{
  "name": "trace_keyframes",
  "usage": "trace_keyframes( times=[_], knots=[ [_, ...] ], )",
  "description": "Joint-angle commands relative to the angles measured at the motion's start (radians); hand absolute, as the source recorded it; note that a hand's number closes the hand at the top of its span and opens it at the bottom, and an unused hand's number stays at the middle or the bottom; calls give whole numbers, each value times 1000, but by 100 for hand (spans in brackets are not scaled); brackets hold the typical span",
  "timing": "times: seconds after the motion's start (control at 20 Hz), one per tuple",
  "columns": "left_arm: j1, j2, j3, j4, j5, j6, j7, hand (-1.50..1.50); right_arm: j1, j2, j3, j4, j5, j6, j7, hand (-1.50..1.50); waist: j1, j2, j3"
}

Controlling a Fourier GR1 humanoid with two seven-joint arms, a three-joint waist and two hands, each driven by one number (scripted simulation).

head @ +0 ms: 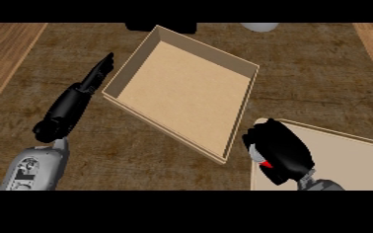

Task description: Pick the can from the tray and place it in the cardboard box

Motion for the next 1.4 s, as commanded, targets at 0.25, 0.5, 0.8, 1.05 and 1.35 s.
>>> trace_keyframes(
  times=[0.25,0.5,0.8,1.05,1.35],
  knots=[
    [-67,-21,-43,28,-19,-13,7,0,-273,245,426,18,-31,-25,260,150,63,5,8],
    [-57,-30,-35,51,-7,-14,6,0,-414,248,544,6,-133,-94,509,150,54,-2,7],
    [-72,-40,-47,45,-29,4,19,0,-520,249,484,-26,-228,-274,838,150,30,-6,8],
    [-72,-42,-29,76,-33,20,12,0,-721,249,422,57,-312,-367,1081,150,22,-1,6],
    [-57,2,4,60,-3,-21,-8,0,-1015,249,310,325,-459,-469,1195,150,19,3,7]
  ],
)
